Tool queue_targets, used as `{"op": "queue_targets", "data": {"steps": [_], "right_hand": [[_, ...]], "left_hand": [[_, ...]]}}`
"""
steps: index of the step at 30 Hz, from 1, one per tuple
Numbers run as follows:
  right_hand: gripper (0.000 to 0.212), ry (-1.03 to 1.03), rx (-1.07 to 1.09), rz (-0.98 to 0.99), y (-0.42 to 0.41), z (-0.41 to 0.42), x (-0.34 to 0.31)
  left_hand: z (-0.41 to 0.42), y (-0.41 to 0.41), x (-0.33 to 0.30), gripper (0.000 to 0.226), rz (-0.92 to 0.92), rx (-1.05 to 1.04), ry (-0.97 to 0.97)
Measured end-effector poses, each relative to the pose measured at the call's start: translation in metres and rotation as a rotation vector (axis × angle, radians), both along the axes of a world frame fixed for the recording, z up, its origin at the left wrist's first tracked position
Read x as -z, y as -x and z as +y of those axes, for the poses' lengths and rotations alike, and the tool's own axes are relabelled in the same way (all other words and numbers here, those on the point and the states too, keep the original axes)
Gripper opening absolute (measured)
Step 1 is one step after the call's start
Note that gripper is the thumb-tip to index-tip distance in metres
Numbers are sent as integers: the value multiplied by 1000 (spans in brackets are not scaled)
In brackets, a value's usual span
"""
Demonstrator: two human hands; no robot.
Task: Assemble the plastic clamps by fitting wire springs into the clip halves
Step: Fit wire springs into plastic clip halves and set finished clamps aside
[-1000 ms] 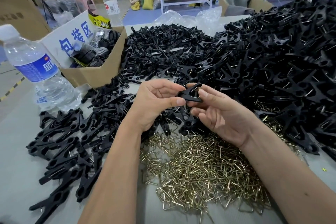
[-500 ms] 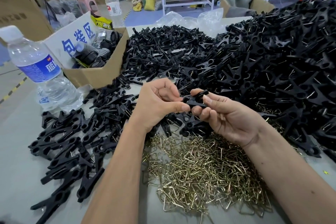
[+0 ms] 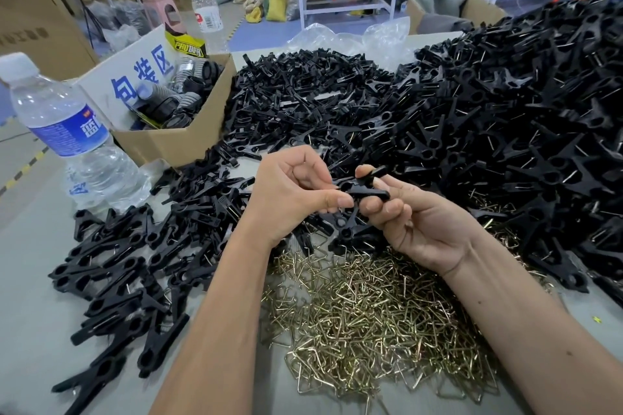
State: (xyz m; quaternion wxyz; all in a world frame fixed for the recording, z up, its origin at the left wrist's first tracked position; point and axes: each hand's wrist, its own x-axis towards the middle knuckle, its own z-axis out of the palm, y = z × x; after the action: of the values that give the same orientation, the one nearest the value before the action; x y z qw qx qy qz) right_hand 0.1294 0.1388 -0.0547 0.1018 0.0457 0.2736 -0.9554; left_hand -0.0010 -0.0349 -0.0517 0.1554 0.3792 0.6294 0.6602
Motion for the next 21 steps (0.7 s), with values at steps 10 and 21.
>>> {"op": "queue_targets", "data": {"steps": [10, 21], "right_hand": [[25, -896, 782, 0, 35, 38, -59], [21, -2163, 364, 221, 166, -23, -57]], "left_hand": [[-4, 21, -5, 22, 83, -355, 247], [-11, 120, -26, 47, 404, -659, 1020]]}}
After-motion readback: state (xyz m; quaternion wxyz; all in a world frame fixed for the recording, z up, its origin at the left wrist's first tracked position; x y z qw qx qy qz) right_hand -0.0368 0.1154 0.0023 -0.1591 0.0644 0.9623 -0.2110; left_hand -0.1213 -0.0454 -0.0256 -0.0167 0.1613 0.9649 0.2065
